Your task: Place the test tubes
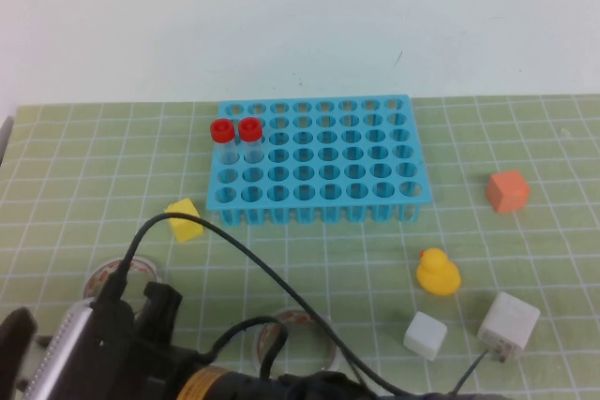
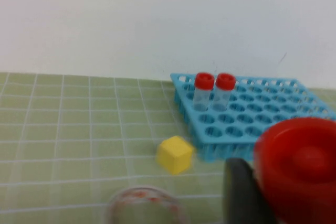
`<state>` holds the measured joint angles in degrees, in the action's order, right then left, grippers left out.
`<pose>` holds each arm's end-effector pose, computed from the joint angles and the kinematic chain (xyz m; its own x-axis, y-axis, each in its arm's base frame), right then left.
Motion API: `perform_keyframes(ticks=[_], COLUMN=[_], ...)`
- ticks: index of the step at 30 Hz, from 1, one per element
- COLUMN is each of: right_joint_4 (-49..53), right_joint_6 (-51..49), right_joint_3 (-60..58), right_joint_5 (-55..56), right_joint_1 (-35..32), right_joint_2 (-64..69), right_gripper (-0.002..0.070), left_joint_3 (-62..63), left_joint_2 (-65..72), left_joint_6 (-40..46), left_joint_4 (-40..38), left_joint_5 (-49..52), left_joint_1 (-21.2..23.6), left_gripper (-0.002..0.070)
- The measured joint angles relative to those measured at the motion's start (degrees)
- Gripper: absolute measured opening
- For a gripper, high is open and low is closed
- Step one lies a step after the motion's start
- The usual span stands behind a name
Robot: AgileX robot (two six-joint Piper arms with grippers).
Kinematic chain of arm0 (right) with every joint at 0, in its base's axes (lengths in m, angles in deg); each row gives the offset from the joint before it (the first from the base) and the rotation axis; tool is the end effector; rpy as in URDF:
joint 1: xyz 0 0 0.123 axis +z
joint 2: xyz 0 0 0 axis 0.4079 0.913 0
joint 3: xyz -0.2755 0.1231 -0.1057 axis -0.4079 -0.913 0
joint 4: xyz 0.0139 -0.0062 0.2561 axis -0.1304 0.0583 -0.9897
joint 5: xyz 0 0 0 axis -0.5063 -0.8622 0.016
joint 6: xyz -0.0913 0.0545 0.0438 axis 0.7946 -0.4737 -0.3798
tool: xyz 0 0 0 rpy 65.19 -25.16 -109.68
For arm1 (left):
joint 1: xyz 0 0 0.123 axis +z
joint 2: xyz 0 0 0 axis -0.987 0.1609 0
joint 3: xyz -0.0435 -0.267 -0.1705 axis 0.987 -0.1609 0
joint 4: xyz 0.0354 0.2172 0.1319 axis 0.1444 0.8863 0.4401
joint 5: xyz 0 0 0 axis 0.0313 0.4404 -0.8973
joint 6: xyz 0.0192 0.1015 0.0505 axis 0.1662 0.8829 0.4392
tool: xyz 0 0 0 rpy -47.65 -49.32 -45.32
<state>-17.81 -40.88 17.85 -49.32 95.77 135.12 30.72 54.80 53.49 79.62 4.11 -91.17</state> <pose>0.1580 0.4458 0.2611 0.1490 -0.2374 -0.9599 -0.9077 0.3523 -0.2280 0.0727 -0.0150 0.2697 -0.1048 -0.2447 -0.9639 0.1724 0.9501 -0.2599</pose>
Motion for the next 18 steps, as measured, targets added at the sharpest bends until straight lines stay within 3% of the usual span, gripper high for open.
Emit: perform_keyframes(ticks=[2,5,12,15,18], right_joint_4=[-0.8,-1.4,-1.5,0.4,4.8], right_joint_6=[0.4,2.4,4.6,4.6,4.5], right_joint_3=[0.0,-0.2,-0.3,-0.3,-0.3], right_joint_5=[-5.0,-14.3,-33.7,-41.0,-49.7], right_joint_1=[0.0,-0.4,-1.3,-2.0,-2.3], right_joint_2=[-0.9,-3.1,-12.1,-16.9,-22.0], right_gripper=[0.0287,0.0354,0.0375,0.0319,0.0176], left_joint_3=[0.0,0.0,0.0,0.0,0.9], left_joint_2=[0.0,0.0,0.0,0.0,0.0], left_joint_6=[1.3,2.4,4.8,4.9,4.9], left_joint_4=[1.2,2.3,2.8,2.9,-0.1], left_joint_5=[0.2,-0.3,-0.4,-0.4,1.1], left_joint_1=[0.0,0.1,0.1,0.1,0.1], left_gripper=[0.0216,0.023,0.023,0.023,0.023])
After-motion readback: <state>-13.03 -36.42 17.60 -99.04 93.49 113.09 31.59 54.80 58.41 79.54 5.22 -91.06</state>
